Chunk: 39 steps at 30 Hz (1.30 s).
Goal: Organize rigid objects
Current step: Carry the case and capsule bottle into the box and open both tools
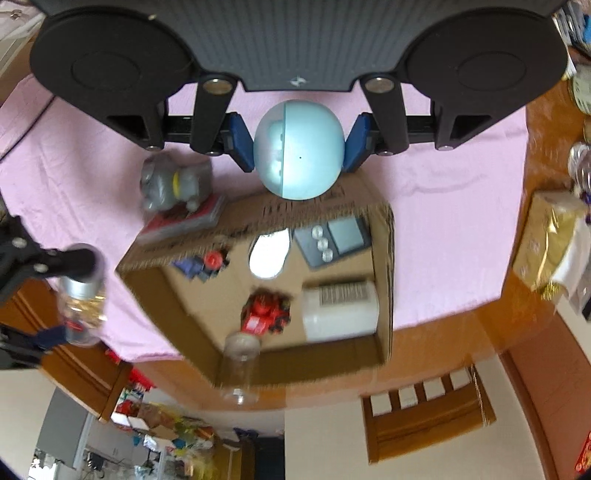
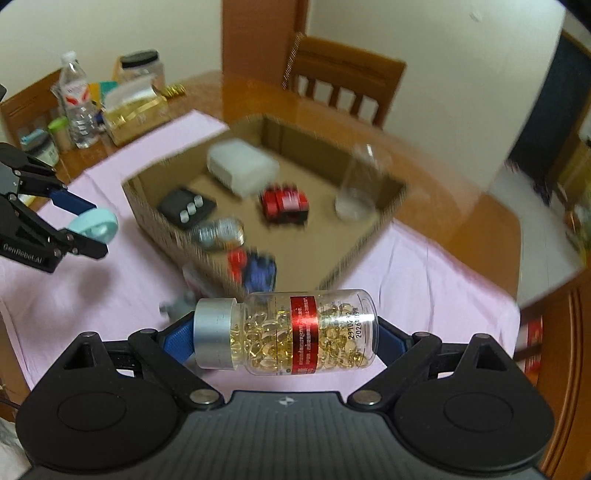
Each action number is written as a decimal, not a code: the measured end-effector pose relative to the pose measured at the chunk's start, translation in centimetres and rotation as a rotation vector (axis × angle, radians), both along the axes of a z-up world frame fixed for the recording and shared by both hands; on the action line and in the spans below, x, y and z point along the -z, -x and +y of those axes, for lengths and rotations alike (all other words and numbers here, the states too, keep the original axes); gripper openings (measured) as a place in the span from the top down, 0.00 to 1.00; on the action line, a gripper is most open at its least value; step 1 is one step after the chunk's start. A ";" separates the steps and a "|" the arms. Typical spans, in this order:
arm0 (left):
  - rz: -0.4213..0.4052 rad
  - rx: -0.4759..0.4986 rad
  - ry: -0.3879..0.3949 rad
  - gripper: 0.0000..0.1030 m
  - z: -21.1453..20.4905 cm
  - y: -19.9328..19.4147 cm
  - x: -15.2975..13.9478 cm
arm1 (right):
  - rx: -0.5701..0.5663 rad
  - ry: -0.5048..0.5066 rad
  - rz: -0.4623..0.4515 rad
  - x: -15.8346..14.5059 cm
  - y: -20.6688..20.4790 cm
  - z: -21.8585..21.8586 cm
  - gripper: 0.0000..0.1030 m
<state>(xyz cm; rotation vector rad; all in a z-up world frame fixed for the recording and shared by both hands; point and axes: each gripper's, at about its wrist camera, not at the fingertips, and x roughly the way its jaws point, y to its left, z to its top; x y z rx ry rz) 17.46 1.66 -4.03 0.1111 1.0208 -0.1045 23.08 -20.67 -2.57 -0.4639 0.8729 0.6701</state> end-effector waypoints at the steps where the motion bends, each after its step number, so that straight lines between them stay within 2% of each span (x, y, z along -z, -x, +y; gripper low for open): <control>1: -0.007 0.000 0.007 0.50 0.0 -0.2 -0.4 | -0.012 -0.007 -0.012 -0.3 -0.5 0.4 0.06; 7: -0.050 0.000 0.009 0.50 0.1 -2.2 -2.1 | -0.048 -0.017 -0.041 -0.3 -3.8 3.2 0.06; 14: -0.083 -0.007 -0.018 0.50 0.5 -4.9 -2.5 | -0.042 0.003 -0.049 2.0 -7.2 6.0 0.06; 17: -0.093 -0.004 -0.022 0.50 0.6 -6.0 -2.6 | -0.018 -0.014 -0.043 2.8 -8.2 6.3 0.00; 27: -0.108 0.028 -0.033 0.50 0.6 -9.4 -2.6 | 0.062 -0.082 -0.022 1.7 -6.3 4.7 0.00; 39: -0.111 0.073 -0.022 0.50 -0.9 -16.6 -1.3 | 0.194 -0.151 -0.010 0.6 -3.2 3.6 0.00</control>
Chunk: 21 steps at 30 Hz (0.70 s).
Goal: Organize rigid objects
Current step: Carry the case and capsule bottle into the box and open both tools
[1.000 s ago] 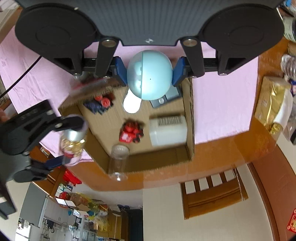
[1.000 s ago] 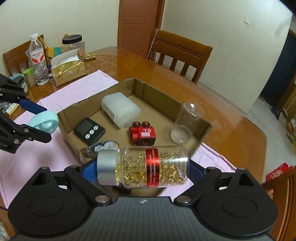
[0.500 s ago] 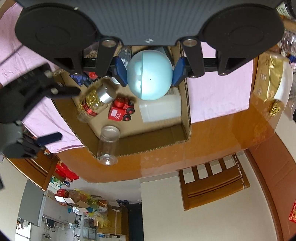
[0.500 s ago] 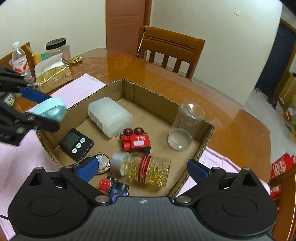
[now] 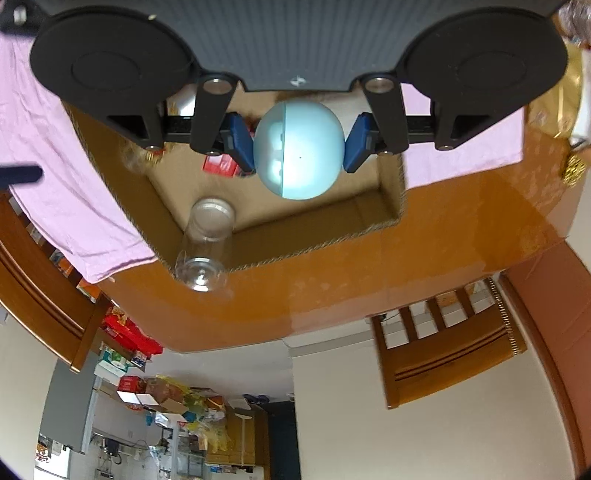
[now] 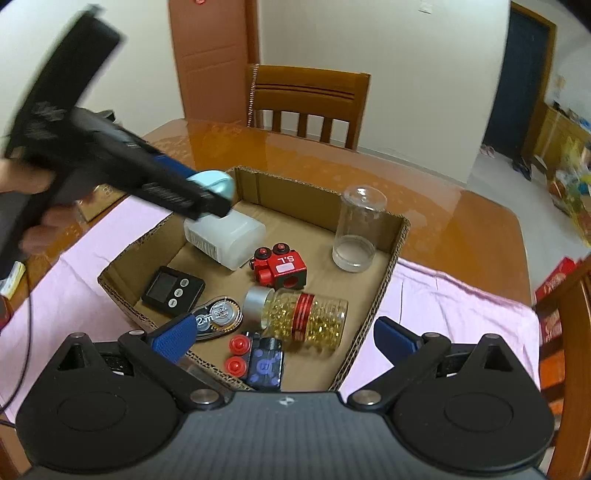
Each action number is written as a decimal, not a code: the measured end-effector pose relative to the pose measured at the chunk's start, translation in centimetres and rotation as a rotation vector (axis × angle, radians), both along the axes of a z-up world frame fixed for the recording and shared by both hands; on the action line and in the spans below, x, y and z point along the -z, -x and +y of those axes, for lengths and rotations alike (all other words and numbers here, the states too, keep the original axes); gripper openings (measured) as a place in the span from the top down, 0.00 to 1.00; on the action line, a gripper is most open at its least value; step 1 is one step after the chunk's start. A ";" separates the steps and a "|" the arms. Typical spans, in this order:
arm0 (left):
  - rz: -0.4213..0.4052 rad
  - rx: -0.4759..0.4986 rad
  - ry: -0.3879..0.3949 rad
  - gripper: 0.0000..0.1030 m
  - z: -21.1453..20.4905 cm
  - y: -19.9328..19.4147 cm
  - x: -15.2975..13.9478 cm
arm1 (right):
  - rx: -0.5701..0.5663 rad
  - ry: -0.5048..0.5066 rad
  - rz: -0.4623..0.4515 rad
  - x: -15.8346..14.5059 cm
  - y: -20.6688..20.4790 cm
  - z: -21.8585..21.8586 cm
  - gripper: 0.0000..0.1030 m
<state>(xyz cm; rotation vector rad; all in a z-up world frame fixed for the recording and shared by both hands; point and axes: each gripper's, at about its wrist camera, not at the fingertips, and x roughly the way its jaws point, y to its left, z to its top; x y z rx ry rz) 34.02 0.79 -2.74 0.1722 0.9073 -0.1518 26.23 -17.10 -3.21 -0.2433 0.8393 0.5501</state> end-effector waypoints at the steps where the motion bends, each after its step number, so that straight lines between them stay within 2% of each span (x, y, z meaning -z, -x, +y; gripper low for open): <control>1: 0.003 0.007 -0.001 0.50 -0.4 -0.6 0.3 | 0.016 -0.006 0.001 0.0 0.2 -0.2 0.00; 7: 0.018 0.043 -0.019 0.50 -2.5 -3.2 2.6 | 0.084 -0.034 0.018 0.4 1.2 -1.1 0.00; 11: 0.021 0.022 -0.034 0.48 -3.1 -4.0 3.7 | 0.122 -0.042 0.028 0.7 1.6 -1.7 0.00; 12: 0.012 0.016 -0.046 0.42 -3.2 -3.9 3.7 | 0.131 -0.042 0.029 0.8 1.7 -1.9 0.00; 13: 0.006 0.015 -0.057 0.26 -3.3 -3.8 3.6 | 0.137 -0.042 0.029 0.8 1.8 -2.1 0.00; 15: -0.015 0.001 -0.065 0.08 -3.2 -3.5 3.2 | 0.148 -0.038 0.026 0.8 2.0 -2.4 0.00; 21: -0.032 -0.015 -0.033 0.07 -2.4 -1.6 1.4 | 0.164 -0.034 0.027 1.1 2.6 -3.1 0.00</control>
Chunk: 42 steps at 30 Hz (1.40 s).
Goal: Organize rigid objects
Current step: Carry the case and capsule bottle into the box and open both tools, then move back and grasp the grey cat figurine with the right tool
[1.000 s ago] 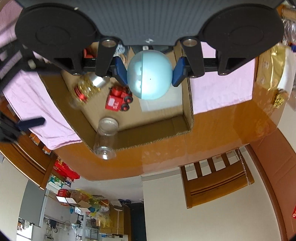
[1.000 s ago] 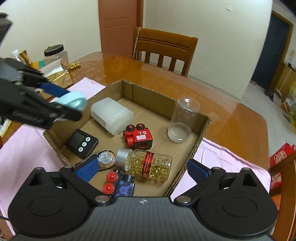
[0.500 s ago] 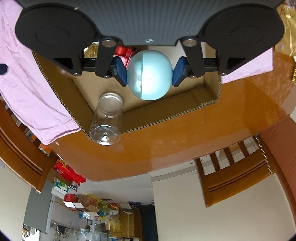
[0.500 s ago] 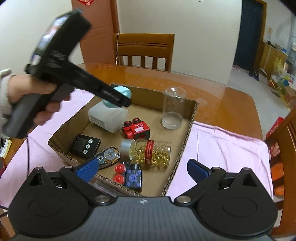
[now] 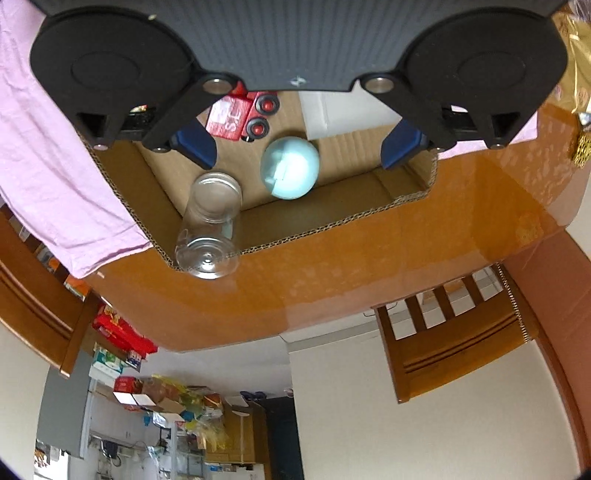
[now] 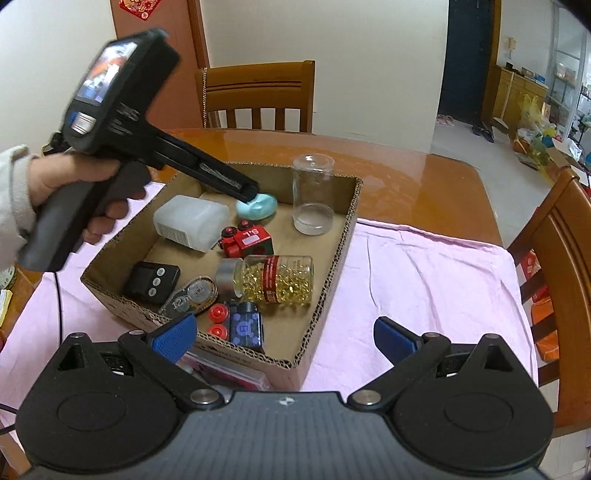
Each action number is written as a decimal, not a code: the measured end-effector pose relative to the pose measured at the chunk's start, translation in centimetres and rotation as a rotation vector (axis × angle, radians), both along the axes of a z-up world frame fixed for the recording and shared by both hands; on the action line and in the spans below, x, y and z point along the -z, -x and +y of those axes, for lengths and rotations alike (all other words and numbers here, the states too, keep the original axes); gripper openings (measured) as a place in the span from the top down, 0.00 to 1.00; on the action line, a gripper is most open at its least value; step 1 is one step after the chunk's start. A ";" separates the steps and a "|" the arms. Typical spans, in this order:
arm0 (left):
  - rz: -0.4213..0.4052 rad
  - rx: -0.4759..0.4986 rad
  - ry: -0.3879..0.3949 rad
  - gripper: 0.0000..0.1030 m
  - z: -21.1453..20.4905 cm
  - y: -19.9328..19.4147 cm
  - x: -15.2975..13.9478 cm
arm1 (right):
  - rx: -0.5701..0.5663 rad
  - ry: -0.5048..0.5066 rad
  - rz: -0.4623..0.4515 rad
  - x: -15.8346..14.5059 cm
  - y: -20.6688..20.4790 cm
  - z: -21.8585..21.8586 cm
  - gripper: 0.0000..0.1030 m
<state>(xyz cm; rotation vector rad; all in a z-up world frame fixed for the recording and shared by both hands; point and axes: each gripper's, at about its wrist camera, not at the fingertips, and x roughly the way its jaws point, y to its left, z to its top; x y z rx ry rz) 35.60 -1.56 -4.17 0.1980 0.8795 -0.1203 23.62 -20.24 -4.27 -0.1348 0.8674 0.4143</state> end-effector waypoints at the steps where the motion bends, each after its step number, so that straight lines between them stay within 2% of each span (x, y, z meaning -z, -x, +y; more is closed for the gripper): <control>1: -0.003 0.000 0.001 0.07 0.1 0.4 -0.2 | 0.002 0.004 0.003 0.1 0.1 -0.1 0.00; 12: -0.071 -0.020 -0.011 0.05 0.9 7.2 -2.8 | 0.033 0.085 0.035 3.6 2.9 -0.6 0.00; 21: -0.102 -0.047 -0.035 0.03 1.5 13.7 -3.3 | 0.124 0.143 0.070 6.9 3.7 -1.8 0.00; 23: -0.100 -0.069 -0.035 0.02 1.8 15.2 -2.8 | 0.146 0.129 0.080 7.1 3.7 -2.1 0.00; 27: -0.071 -0.087 -0.045 0.02 2.3 17.7 -1.4 | 0.151 0.014 0.125 6.8 3.6 -2.2 0.00; 30: -0.037 -0.103 -0.047 0.02 3.1 19.1 0.2 | 0.114 -0.051 0.160 6.9 4.1 -0.9 0.00; 34: -0.003 -0.137 -0.038 0.02 5.4 20.2 1.7 | 0.099 -0.050 0.150 7.4 4.9 2.0 0.00; 38: 0.003 -0.159 -0.025 0.02 8.0 21.0 2.3 | 0.154 -0.049 0.108 8.1 5.1 5.1 0.00; 42: 0.005 -0.155 -0.028 0.02 9.5 21.6 2.5 | 0.244 0.011 0.032 9.4 4.7 8.0 0.00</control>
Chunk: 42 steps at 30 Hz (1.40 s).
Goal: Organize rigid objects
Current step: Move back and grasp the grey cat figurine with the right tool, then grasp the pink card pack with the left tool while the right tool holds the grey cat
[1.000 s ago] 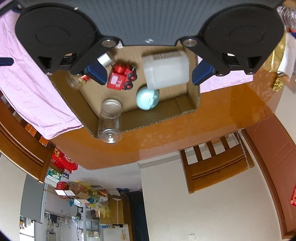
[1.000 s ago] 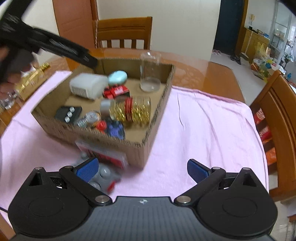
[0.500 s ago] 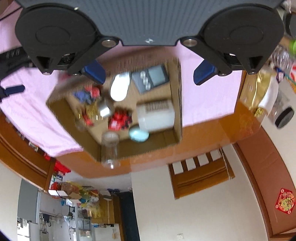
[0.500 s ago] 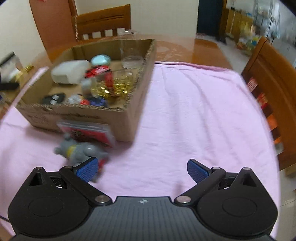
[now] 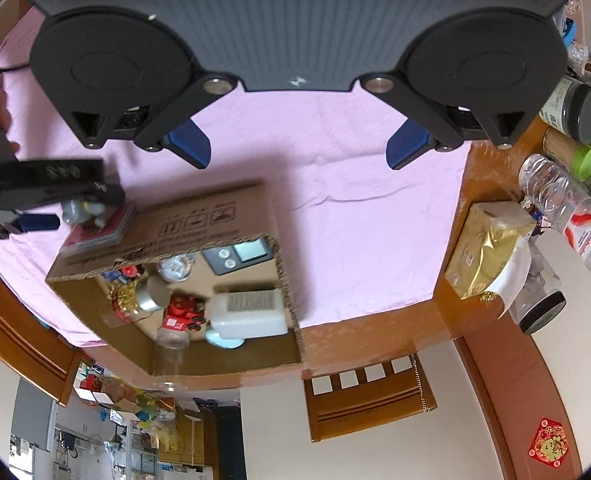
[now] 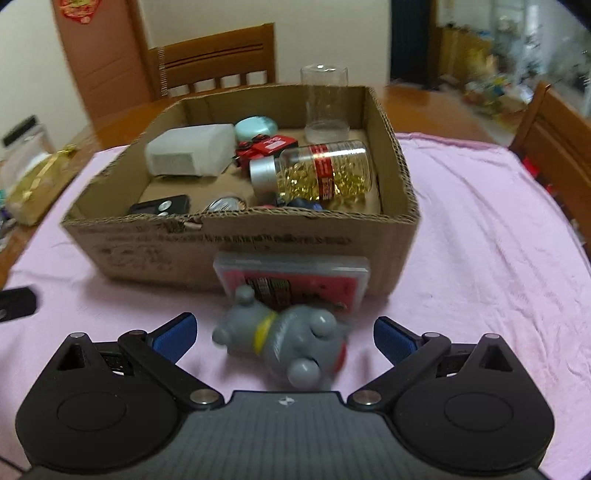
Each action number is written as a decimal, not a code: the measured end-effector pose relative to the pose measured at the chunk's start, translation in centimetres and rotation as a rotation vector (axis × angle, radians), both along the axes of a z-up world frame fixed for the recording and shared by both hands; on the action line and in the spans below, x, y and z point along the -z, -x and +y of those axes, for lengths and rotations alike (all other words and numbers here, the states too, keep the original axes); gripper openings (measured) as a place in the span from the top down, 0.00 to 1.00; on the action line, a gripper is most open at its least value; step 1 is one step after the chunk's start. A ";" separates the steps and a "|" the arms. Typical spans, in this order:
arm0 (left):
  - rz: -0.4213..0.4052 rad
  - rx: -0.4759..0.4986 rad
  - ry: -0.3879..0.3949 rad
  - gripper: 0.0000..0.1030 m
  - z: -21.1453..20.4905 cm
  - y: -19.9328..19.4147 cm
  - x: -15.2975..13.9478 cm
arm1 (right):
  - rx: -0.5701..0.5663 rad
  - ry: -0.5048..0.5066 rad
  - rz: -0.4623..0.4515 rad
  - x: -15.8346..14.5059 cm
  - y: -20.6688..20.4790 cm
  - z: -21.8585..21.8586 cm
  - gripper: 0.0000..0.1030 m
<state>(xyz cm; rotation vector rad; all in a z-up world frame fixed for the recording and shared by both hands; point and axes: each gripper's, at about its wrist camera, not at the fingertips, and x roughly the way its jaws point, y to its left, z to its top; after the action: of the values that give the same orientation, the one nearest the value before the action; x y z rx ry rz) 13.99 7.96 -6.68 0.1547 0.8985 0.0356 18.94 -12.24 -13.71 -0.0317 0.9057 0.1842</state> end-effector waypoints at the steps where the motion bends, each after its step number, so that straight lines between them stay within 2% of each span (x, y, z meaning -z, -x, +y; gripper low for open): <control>1: 0.001 0.002 0.001 0.02 0.2 0.1 0.1 | 0.032 0.023 -0.018 0.3 -0.2 0.6 0.00; 4: 0.003 0.016 0.010 0.02 0.3 0.4 0.2 | 0.101 0.045 -0.026 1.0 -0.7 0.8 0.00; 7: 0.004 0.024 0.016 0.02 0.0 0.4 0.4 | 0.132 0.065 0.012 1.5 -1.1 0.2 0.00; 19: 0.020 0.058 0.047 0.02 -3.6 -0.9 1.0 | 0.073 0.095 0.033 1.5 -0.1 -3.8 0.00; 22: 0.029 0.056 0.054 0.02 -4.4 -1.1 1.2 | 0.017 0.079 0.063 1.6 -0.3 -4.7 0.00; 29: 0.053 0.043 0.063 0.02 -5.5 -1.2 1.9 | -0.034 0.058 0.085 1.5 -0.3 -6.7 0.00; 34: 0.062 0.050 0.070 0.02 -6.2 -1.3 2.2 | -0.128 0.042 0.064 1.4 0.2 -6.2 0.20; 39: 0.073 0.056 0.081 0.02 -6.9 -1.4 2.3 | -0.171 0.046 0.048 1.2 0.4 -5.6 0.20; 42: 0.073 0.059 0.089 0.02 -7.2 -1.5 2.4 | -0.171 0.041 0.043 1.1 0.2 -5.7 0.26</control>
<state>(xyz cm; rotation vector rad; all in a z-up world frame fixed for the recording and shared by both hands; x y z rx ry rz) 15.47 0.72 -9.10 0.0996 0.9658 -0.0650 18.73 -17.96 -14.84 -0.1435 0.9495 0.3261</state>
